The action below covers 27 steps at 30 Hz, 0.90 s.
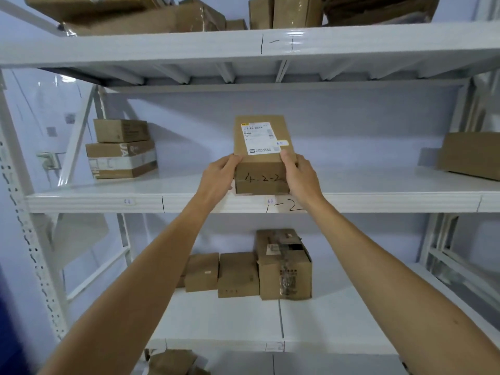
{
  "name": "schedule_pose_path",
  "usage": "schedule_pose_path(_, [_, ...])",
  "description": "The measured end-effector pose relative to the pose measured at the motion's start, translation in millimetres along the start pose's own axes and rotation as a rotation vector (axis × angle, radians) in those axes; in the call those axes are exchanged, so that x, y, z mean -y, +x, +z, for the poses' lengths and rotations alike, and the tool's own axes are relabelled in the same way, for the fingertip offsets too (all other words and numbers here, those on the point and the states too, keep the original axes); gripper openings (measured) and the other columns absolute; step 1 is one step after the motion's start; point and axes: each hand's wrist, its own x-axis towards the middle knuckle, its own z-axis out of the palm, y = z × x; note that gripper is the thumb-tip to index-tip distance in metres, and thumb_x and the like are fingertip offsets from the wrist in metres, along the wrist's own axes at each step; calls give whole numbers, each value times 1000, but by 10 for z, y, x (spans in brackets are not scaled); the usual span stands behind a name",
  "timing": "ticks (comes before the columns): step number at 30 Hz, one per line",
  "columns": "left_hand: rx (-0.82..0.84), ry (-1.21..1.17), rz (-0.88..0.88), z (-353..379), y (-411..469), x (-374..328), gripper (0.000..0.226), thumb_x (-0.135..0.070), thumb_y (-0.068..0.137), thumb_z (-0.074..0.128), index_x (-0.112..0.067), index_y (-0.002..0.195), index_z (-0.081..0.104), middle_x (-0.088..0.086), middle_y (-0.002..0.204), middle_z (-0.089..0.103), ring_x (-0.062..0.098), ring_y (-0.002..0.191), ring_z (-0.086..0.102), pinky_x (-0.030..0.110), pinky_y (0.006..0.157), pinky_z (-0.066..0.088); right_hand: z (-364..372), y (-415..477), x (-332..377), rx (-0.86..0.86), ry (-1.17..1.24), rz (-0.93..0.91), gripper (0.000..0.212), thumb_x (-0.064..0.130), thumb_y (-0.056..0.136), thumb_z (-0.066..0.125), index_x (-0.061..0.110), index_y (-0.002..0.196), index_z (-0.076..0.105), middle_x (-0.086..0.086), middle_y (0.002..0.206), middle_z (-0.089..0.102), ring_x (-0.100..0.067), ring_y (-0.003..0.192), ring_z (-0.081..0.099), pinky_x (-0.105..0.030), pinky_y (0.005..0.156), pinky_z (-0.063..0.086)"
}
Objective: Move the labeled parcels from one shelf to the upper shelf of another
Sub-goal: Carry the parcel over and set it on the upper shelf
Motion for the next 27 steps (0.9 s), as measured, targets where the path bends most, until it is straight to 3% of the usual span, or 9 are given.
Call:
schedule_pose_path(3, [51, 51, -74, 74, 220, 60, 57, -63, 94, 45, -23, 124, 71, 2, 115, 75, 24, 110, 68, 38, 84, 58, 40, 183, -37, 45, 13, 85, 87, 88, 82, 22, 30, 138, 56, -3, 132, 59, -25, 120, 58, -51, 108, 45])
schedule_pose_path(6, [83, 84, -69, 130, 369, 141, 57, -68, 89, 54, -24, 123, 69, 0, 112, 75, 20, 105, 70, 39, 91, 59, 47, 301, -61, 87, 14, 175, 89, 88, 81, 20, 31, 139, 55, -5, 136, 58, -27, 122, 57, -47, 103, 45])
schedule_pose_path(8, [100, 106, -60, 173, 422, 234, 48, -58, 89, 66, -24, 123, 69, -1, 109, 75, 17, 96, 71, 37, 89, 59, 42, 333, -83, 130, -5, 210, 95, 89, 81, 17, 28, 145, 51, -4, 141, 56, -27, 126, 54, -45, 102, 42])
schedule_pose_path(10, [92, 162, -62, 213, 480, 363, 39, -46, 90, 72, -22, 121, 71, 1, 112, 76, 21, 98, 72, 38, 92, 59, 51, 365, -118, 156, -40, 219, 100, 89, 82, 13, 24, 150, 47, -5, 149, 53, -28, 134, 50, -48, 110, 39])
schedule_pose_path(14, [36, 266, -62, 236, 569, 527, 45, -44, 88, 72, -28, 130, 70, -1, 118, 77, 22, 112, 70, 42, 104, 53, 113, 471, -198, 187, -44, 207, 77, 70, 99, 24, 19, 155, 39, -5, 155, 49, -29, 141, 46, -47, 117, 36])
schedule_pose_path(18, [-14, 336, -69, 273, 616, 540, 50, -41, 91, 72, -29, 138, 65, 1, 123, 76, 25, 113, 70, 38, 102, 52, 161, 546, -278, 187, -47, 242, 66, 58, 103, 33, 18, 155, 37, -6, 155, 48, -30, 141, 46, -49, 118, 35])
schedule_pose_path(21, [-34, 242, -121, 243, 663, 591, 77, -44, 86, 78, -22, 153, 46, 5, 135, 67, 31, 115, 70, 46, 103, 55, 162, 561, -316, 180, -38, 267, 73, 58, 103, 35, 16, 162, 20, -7, 165, 34, -33, 150, 35, -49, 121, 29])
schedule_pose_path(23, [-73, 153, -146, 218, 609, 592, 84, -45, 84, 81, -19, 153, 41, 6, 136, 62, 33, 112, 71, 47, 101, 56, 113, 549, -341, 149, 26, 281, 79, 60, 103, 37, 16, 163, 12, -8, 169, 28, -33, 154, 30, -49, 121, 25])
schedule_pose_path(27, [-237, 84, 7, 262, 235, 515, 57, -40, 90, 76, -19, 137, 52, 3, 119, 68, 26, 90, 74, 44, 87, 61, 51, 515, -401, 41, 179, 259, 75, 61, 97, 45, 19, 158, 30, -9, 156, 47, -28, 141, 47, -45, 116, 37])
